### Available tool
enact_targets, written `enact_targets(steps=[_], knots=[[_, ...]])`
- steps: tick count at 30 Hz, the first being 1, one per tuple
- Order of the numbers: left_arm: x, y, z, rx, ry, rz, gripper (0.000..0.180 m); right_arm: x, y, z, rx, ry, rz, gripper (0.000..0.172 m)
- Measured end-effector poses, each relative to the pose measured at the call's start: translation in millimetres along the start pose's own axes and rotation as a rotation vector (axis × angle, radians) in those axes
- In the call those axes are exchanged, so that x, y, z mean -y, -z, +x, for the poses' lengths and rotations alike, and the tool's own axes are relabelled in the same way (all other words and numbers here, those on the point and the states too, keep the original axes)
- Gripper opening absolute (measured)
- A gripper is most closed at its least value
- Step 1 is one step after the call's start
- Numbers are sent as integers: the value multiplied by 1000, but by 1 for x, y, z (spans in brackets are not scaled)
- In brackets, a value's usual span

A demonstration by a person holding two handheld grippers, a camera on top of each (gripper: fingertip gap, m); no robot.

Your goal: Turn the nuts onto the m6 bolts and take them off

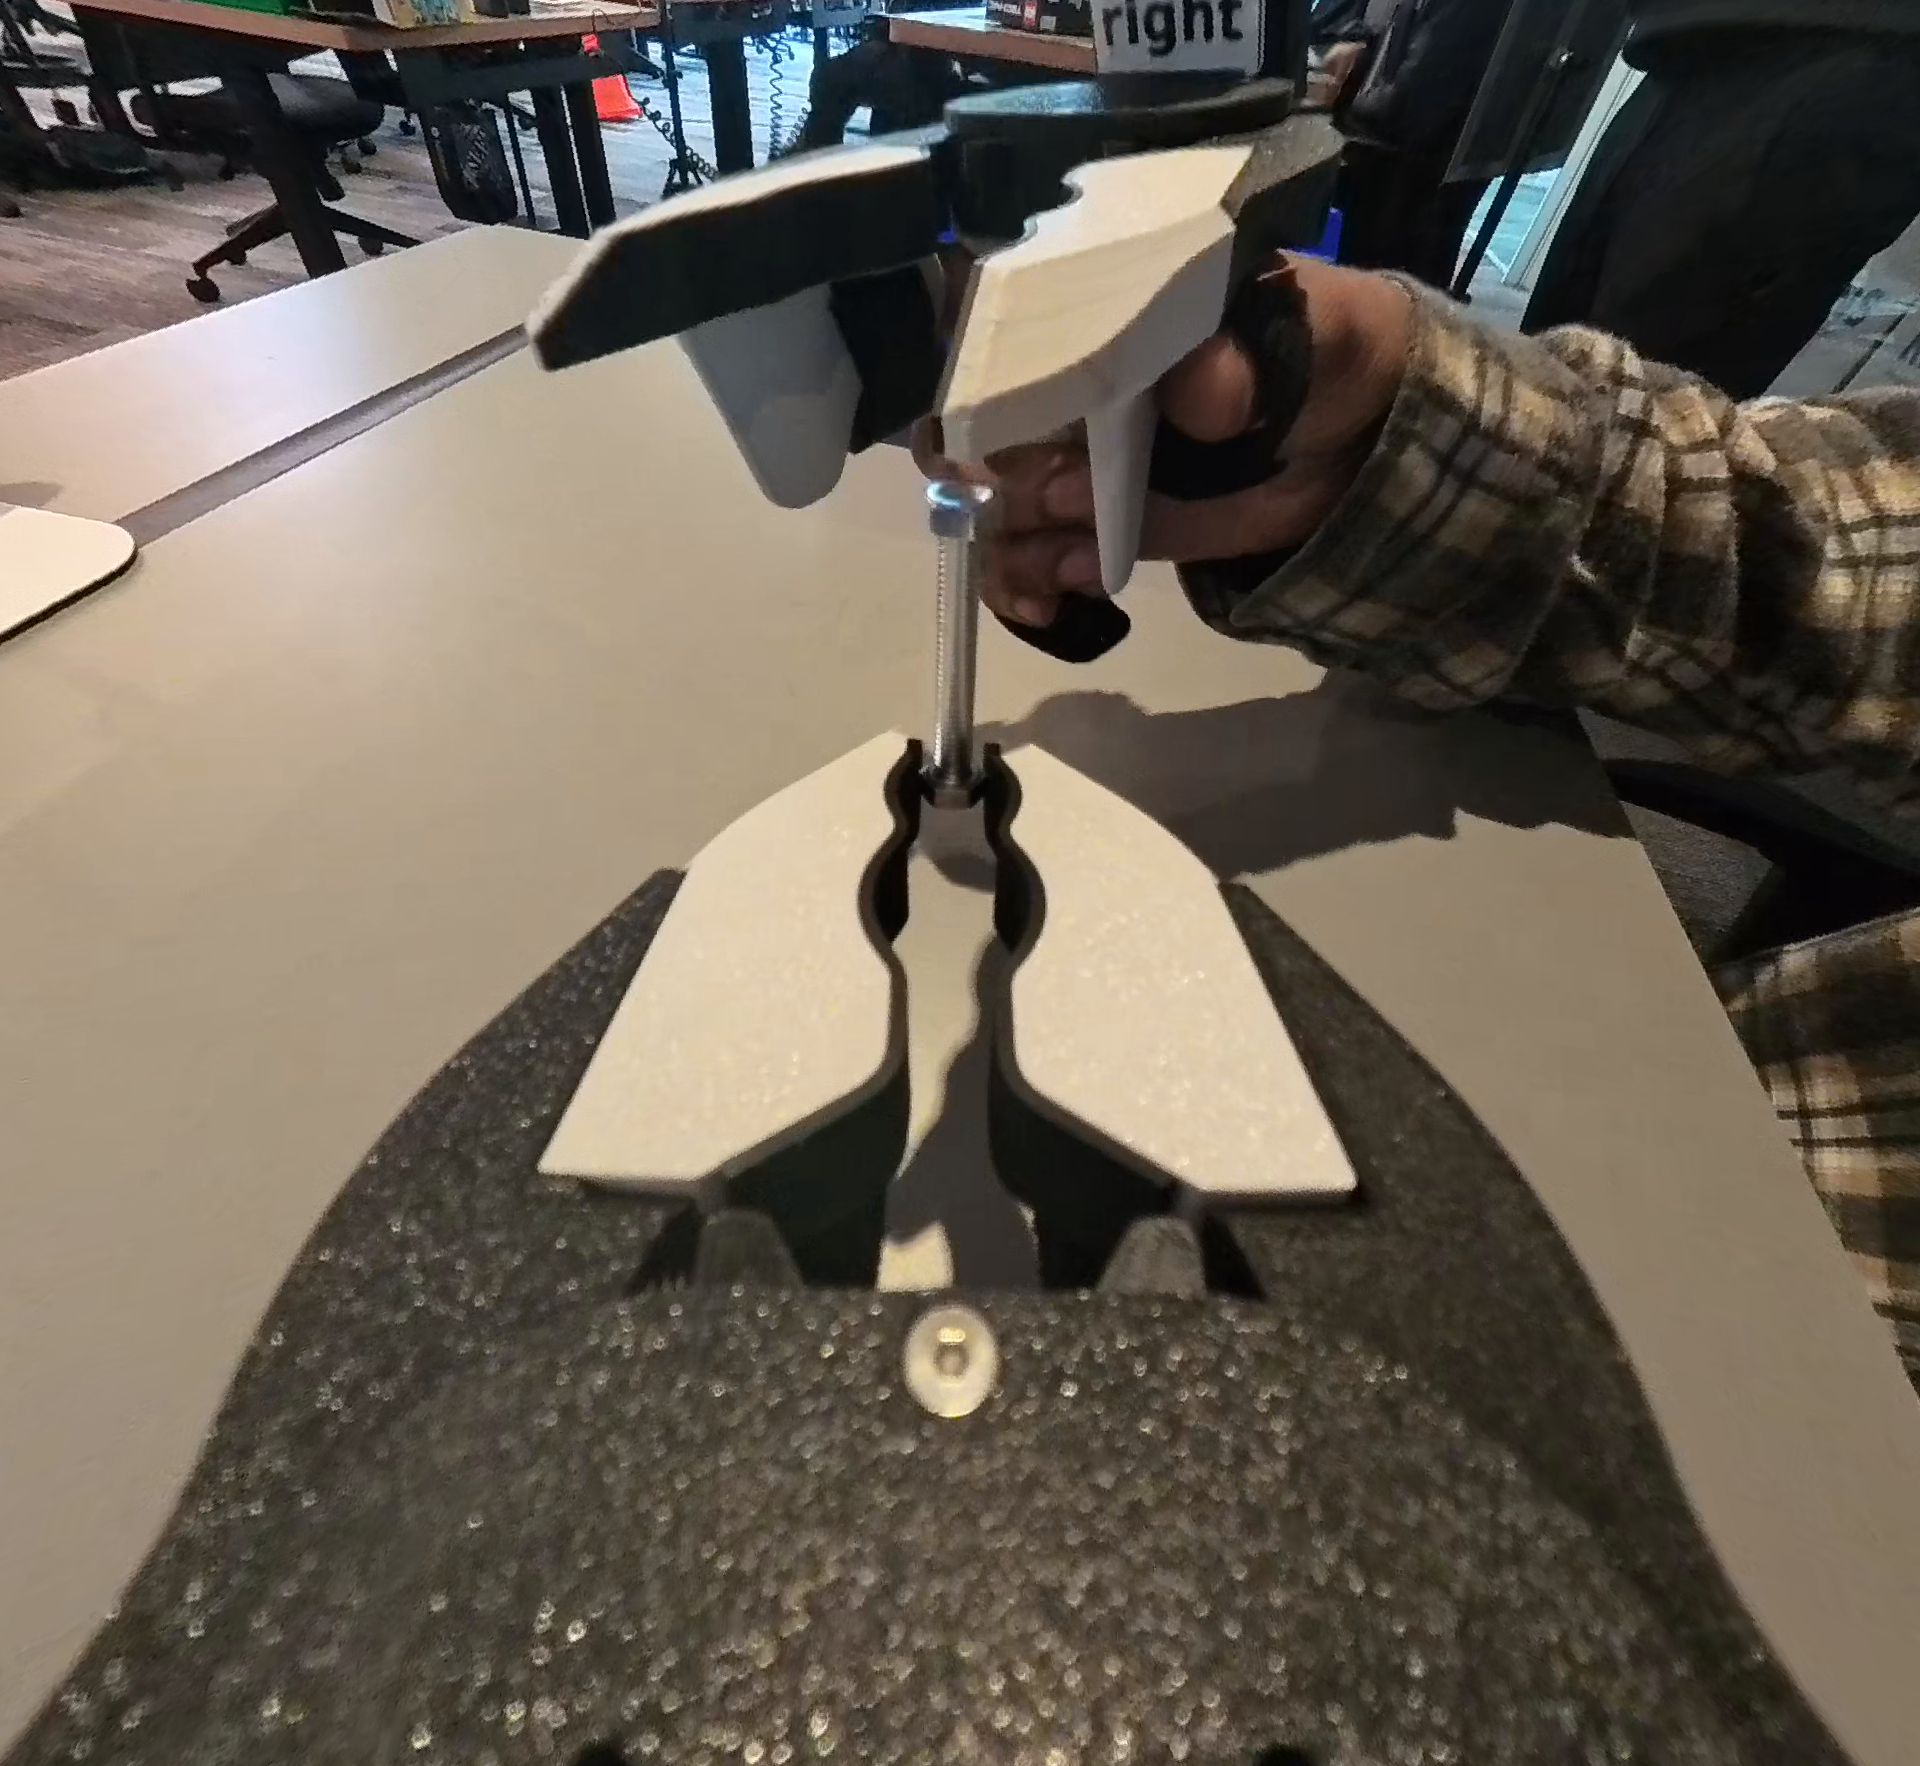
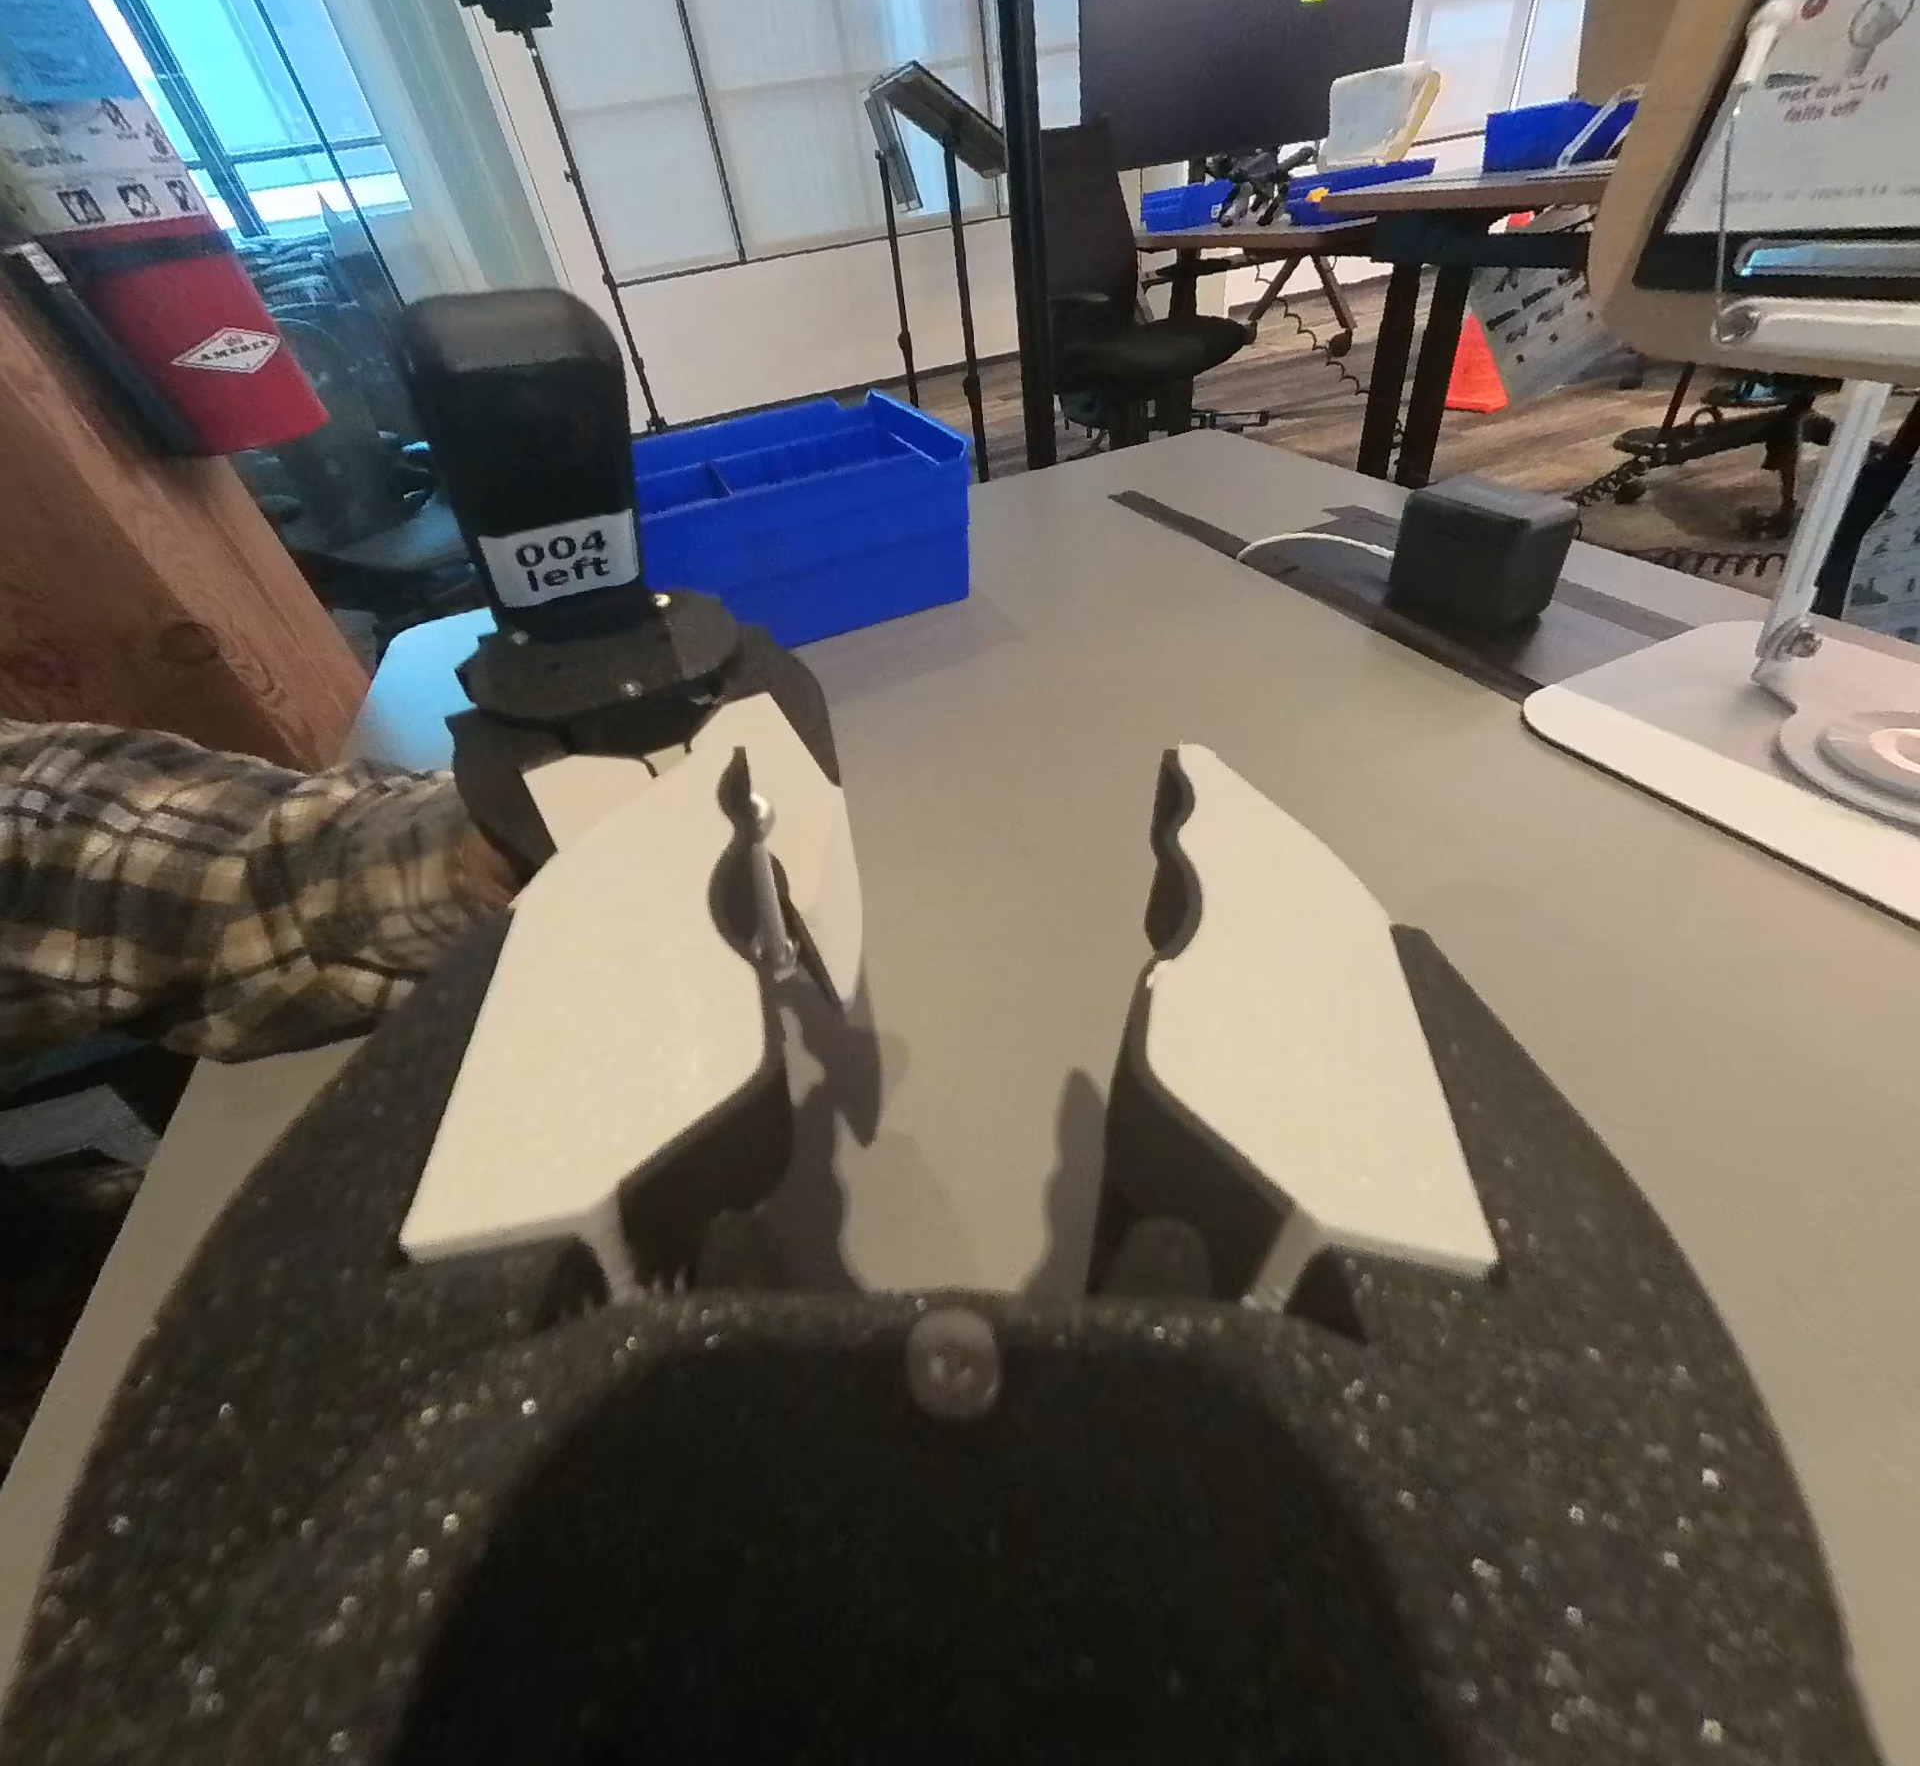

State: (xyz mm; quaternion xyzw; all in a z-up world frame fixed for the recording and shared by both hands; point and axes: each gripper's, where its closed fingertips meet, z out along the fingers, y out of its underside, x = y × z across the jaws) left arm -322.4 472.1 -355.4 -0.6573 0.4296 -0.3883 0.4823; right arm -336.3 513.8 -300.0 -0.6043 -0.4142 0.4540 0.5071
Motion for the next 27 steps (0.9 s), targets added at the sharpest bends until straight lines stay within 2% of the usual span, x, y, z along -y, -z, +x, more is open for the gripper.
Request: enact_targets(steps=[4, 7, 9, 11, 15, 18, 27], knots=[[0, 0, 0, -1, 0, 0, 11, 0, -3, -1, 6, 8, -8, 73], [1, 1, -1, 3, 1, 5, 11, 11, 3, -2, 9, 8, 44, 74], [2, 2, -2, 4, 4, 9, 11, 21, 10, -13, 66, 5, 115, 73], [2, 2, -2, 1, 6, 9, 11, 21, 13, -27, 132, 18, 143, 81], [1, 1, 0, -6, 4, 5, 11, 7, 5, -60, 270, 65, 114, 96], [2, 1, 1, -12, 3, 9, 11, -3, -4, -73, 309, 103, 65, 99], [5, 3, 0, -16, 11, 26, 11, -9, -7, -82, 354, 99, 42, 96]])
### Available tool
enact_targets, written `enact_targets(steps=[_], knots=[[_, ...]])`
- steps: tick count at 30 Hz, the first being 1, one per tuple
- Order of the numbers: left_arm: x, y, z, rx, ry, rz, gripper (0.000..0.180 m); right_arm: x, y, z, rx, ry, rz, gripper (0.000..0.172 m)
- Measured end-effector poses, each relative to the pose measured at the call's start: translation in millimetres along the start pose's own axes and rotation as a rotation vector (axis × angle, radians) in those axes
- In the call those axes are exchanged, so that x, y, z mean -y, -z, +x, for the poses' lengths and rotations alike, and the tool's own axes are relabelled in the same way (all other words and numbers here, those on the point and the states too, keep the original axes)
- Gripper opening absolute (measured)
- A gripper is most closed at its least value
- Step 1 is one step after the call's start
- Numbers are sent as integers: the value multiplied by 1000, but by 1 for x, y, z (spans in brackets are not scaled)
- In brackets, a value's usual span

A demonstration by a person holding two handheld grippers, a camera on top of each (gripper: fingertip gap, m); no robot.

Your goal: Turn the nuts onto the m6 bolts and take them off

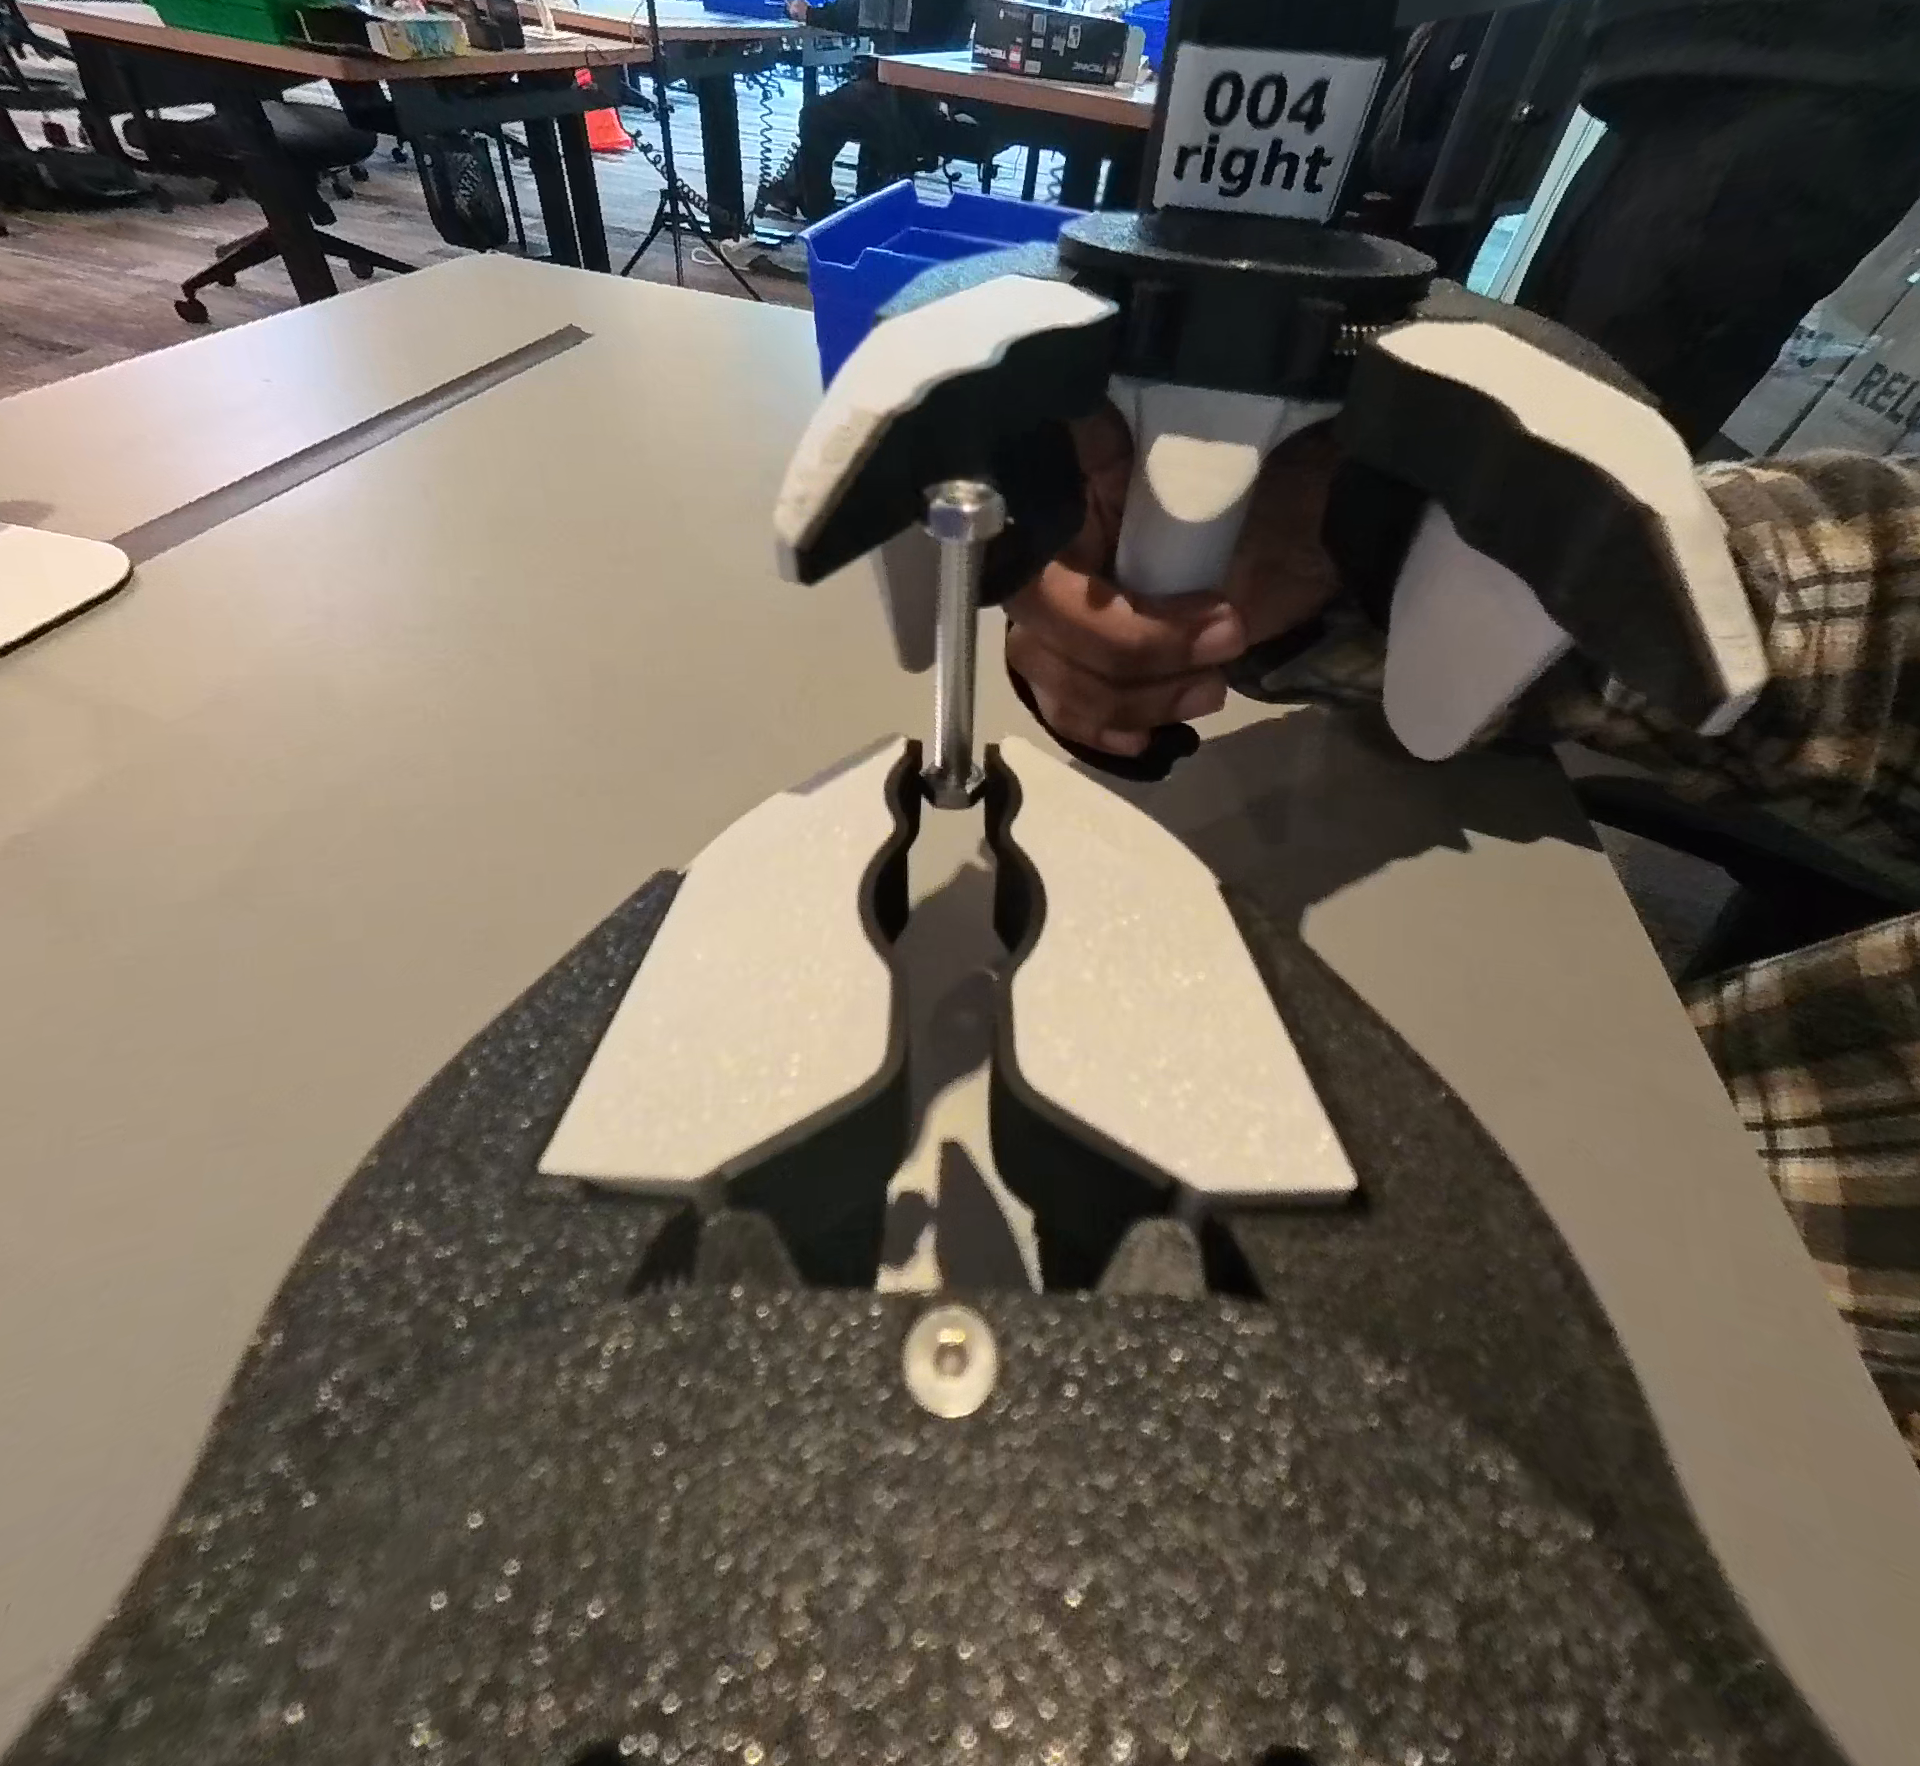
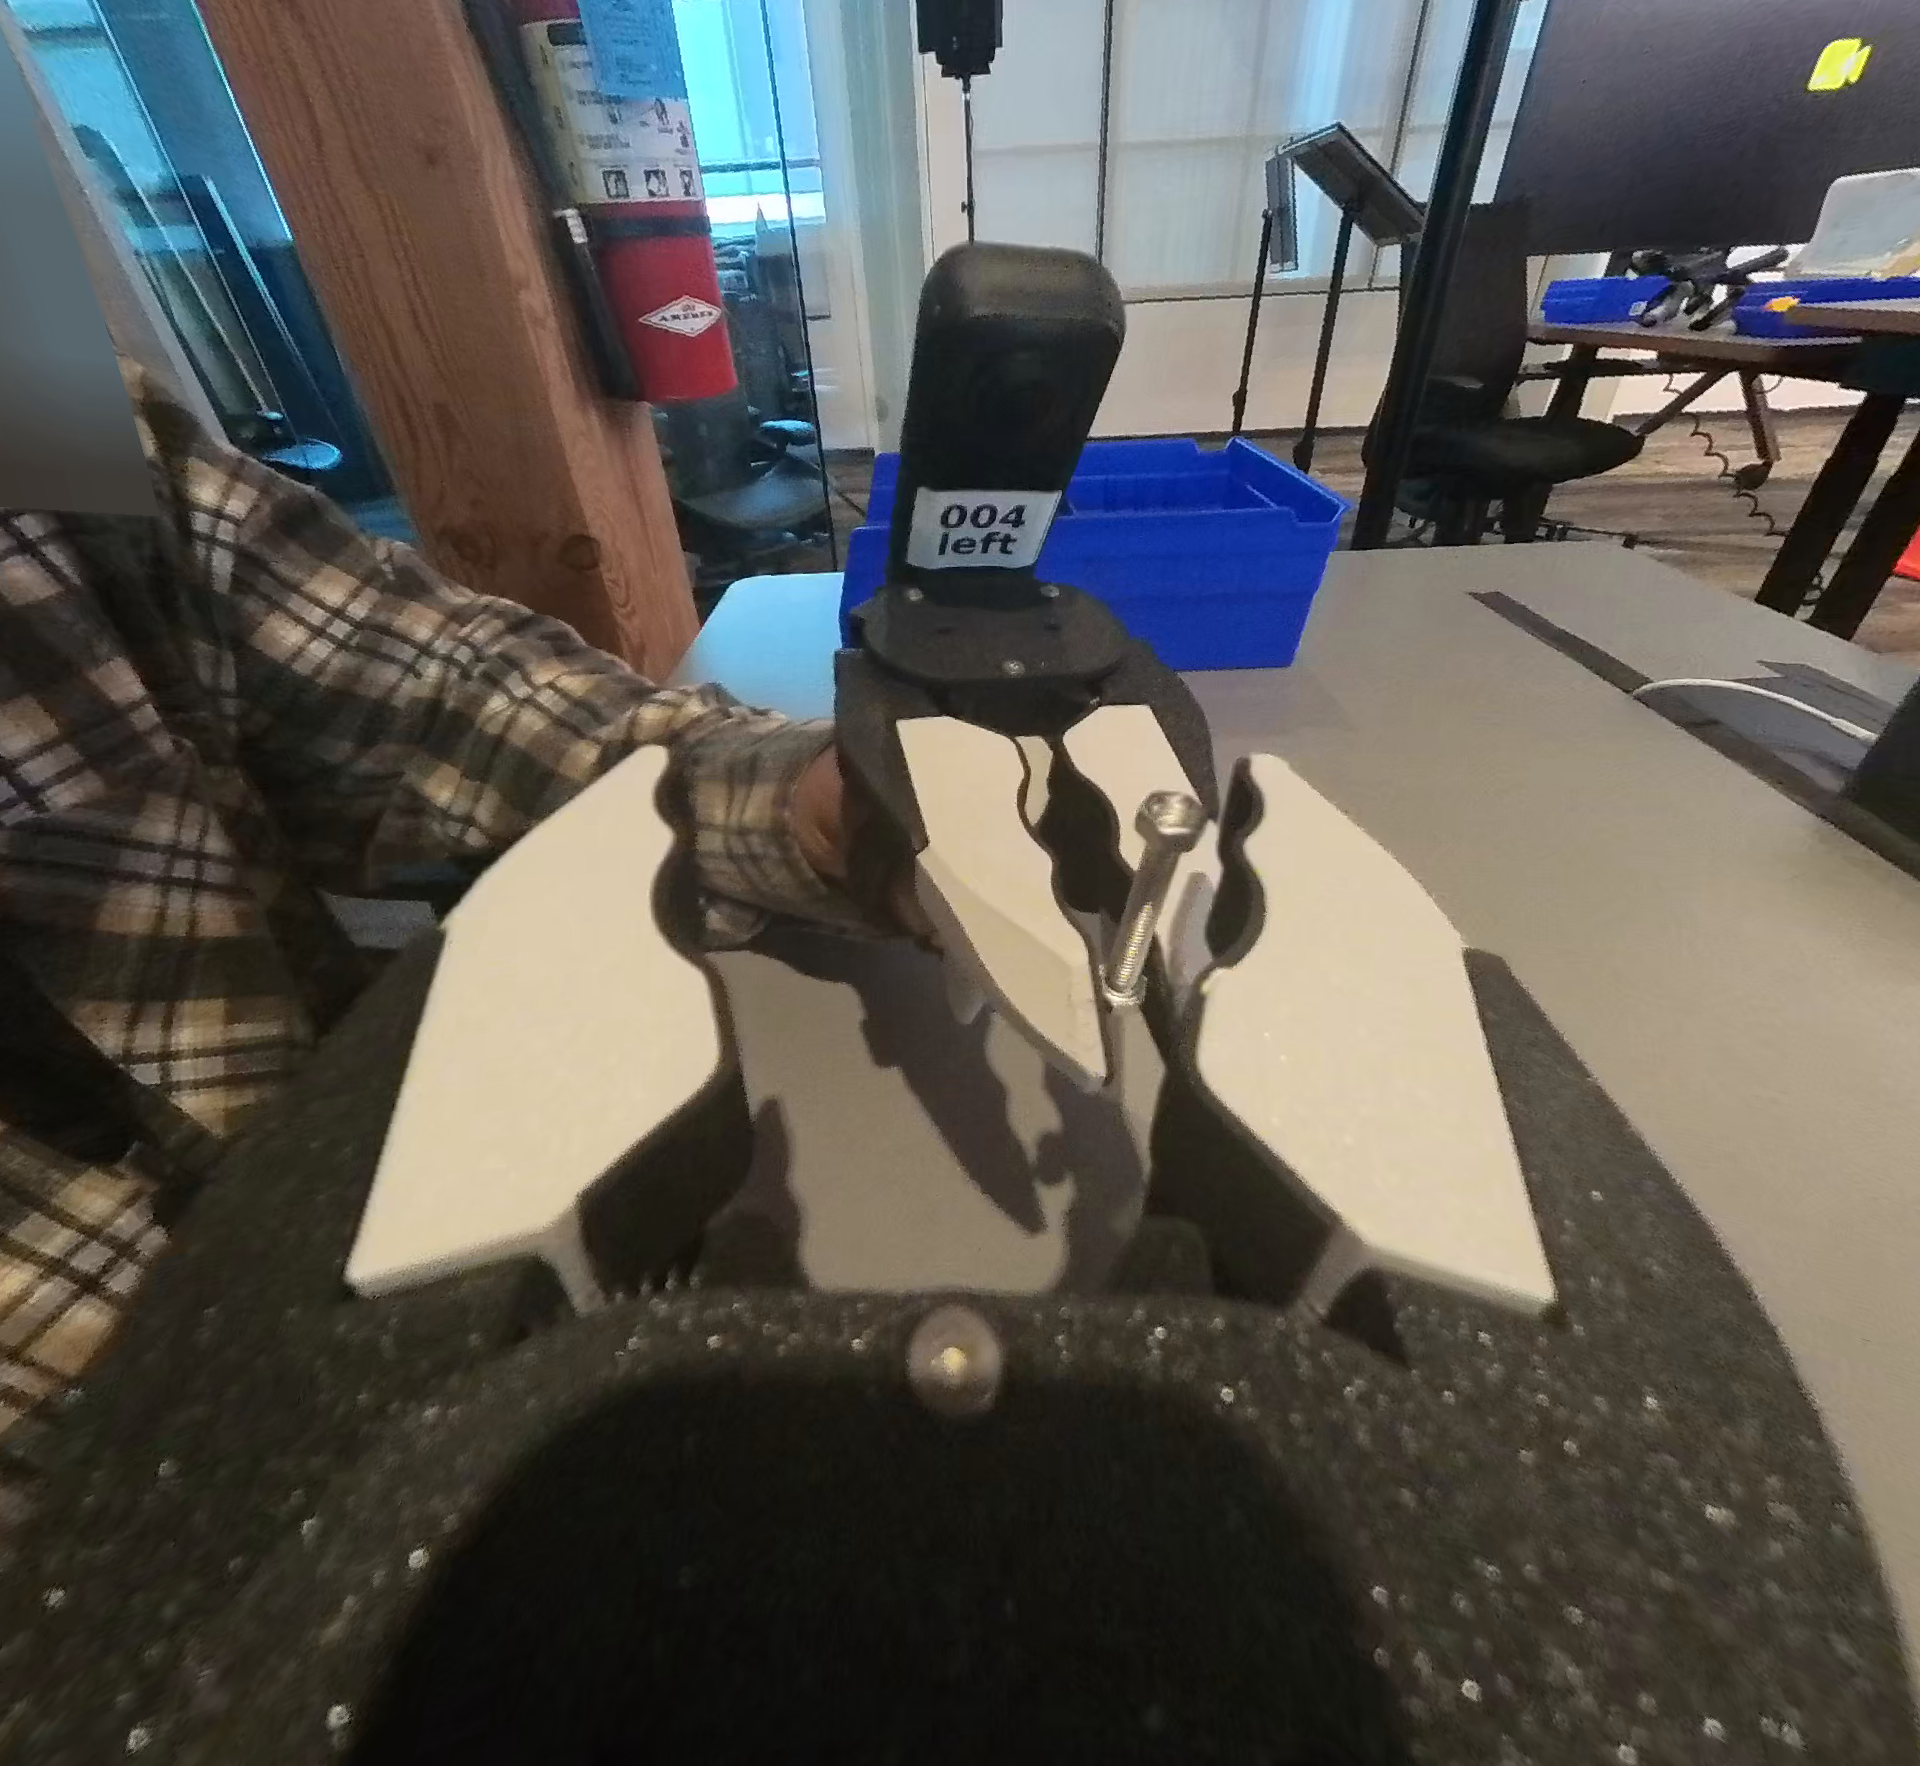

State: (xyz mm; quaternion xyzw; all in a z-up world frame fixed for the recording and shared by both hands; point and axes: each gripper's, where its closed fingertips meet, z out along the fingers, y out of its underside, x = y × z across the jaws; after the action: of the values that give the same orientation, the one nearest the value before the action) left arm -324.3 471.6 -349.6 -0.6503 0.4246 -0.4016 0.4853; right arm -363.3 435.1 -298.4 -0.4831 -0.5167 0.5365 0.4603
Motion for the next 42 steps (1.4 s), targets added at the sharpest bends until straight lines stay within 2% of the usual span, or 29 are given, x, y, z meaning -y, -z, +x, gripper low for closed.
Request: enact_targets(steps=[33, 37, 42], knots=[[1, 0, 1, -4, 5, 2, 11, 5, 14, 7, -45, 11, 6, 93], [0, 0, 1, -6, 5, 2, 11, 16, 25, 15, -103, 41, 23, 80], [0, -1, 2, -7, 3, 0, 11, 28, 34, 19, -152, 68, 68, 28]])
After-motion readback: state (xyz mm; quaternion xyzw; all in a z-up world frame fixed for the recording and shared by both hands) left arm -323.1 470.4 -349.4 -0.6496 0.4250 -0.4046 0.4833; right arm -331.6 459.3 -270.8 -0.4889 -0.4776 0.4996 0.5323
